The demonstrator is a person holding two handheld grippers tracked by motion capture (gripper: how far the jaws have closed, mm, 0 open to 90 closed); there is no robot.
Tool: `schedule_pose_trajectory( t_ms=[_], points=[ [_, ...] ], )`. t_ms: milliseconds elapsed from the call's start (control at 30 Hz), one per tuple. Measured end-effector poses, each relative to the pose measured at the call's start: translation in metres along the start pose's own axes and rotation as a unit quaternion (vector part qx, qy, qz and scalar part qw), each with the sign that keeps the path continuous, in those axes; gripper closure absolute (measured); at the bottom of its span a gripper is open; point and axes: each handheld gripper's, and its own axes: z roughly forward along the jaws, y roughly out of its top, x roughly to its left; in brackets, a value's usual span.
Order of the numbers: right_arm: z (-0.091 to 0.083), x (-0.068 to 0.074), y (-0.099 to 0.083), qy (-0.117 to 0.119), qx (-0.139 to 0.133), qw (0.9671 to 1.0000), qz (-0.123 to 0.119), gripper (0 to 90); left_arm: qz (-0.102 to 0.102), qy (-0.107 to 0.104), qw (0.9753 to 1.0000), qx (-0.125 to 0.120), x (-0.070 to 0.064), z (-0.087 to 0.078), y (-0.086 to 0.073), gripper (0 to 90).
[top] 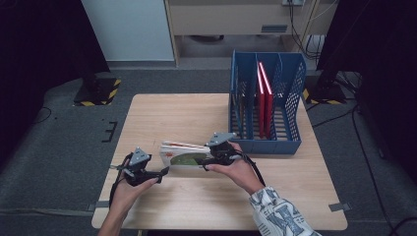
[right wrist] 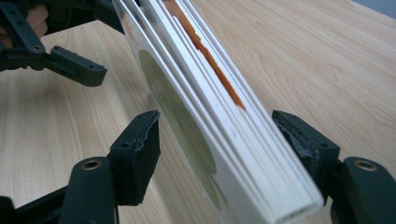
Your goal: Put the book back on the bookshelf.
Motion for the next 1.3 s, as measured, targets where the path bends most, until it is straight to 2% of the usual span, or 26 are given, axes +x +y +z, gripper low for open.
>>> schedule_pose_trajectory(
  t_ms=[100,367,600,667,967,1300],
  points=[
    [0.005,-0.003,0.005,0.008,0.007,0.9999,-0.006,34.6,-0.018,0.004,0.9998,0.002,0.001,-0.003,-0.003,3.7],
    [0.019,-0.007,0.006,0.023,0.023,0.9994,-0.013,43.3,-0.026,0.01,0.9996,0.009,0.01,-0.004,-0.008,2.7],
    [0.02,-0.008,0.004,0.044,0.028,0.9985,-0.015,62.2,-0.027,0.012,0.9995,0.014,0.012,-0.003,-0.009,4.0],
    [0.019,-0.005,0.005,0.04,0.026,0.9987,-0.019,65.5,-0.027,0.015,0.9994,0.017,0.013,-0.002,-0.01,4.3],
    [0.015,0.006,0.003,0.006,0.02,0.9998,0.001,71.7,-0.023,0.028,0.9987,0.036,0.018,-0.001,-0.013,5.0],
    [0.017,0.006,-0.001,0.007,0.0,0.9998,0.016,69.4,-0.02,0.031,0.9984,0.043,0.02,0.0,-0.013,5.1]
  ],
)
